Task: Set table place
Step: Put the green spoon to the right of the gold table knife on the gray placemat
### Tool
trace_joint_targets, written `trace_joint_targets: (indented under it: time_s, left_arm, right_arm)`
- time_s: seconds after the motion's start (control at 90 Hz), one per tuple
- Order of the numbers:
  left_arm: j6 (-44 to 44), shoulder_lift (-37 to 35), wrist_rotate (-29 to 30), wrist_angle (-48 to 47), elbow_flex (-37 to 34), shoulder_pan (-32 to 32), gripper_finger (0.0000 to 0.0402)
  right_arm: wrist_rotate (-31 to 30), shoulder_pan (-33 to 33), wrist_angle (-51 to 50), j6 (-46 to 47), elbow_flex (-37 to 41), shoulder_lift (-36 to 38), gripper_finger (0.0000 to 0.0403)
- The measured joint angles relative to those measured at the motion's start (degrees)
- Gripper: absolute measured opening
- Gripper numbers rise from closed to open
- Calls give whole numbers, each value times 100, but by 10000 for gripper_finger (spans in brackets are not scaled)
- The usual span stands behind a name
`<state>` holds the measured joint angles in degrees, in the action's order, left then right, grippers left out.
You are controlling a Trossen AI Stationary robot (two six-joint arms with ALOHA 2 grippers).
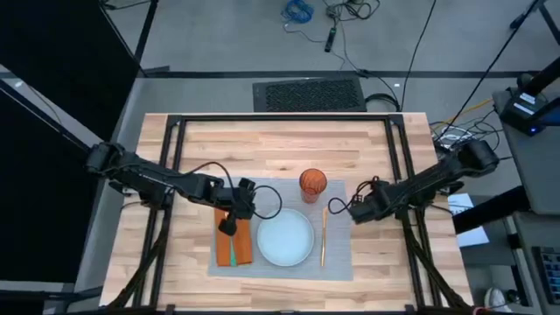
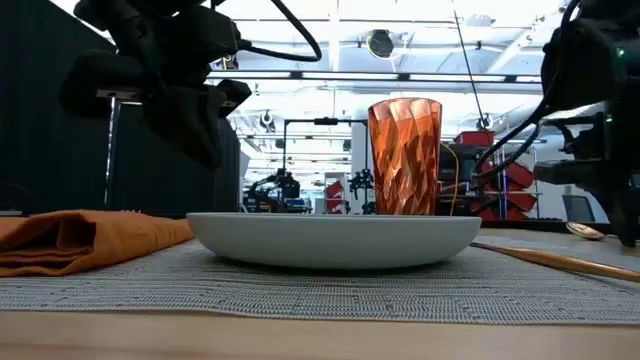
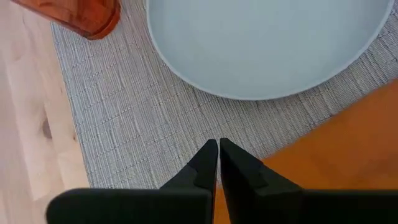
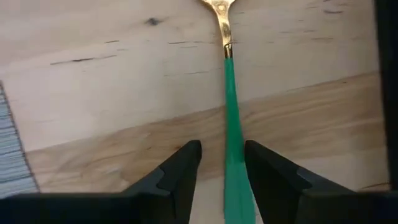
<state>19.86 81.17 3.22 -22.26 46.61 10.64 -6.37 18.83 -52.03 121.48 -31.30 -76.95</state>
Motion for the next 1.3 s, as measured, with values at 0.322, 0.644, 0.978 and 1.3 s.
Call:
trace_joint_targets:
  time_s: [0.322,0.644,0.978,1.3]
  left_arm:
    - [-1,-2,0,34,-1,1,3]
    - [-1,-2,2,-7,-2,1,3]
    - [0,-2,2,43,-1,2,3]
    - [-1,-2,2,52,-1,2,3]
  right_arm:
    - [11,-2,153,-212,-1,133,11]
    - [-129,265,349,-173,-42,131,2]
    - [-119,834,504,-112,-786,-256,3]
    - [-281,1075,95,-117,-1448,-819,1]
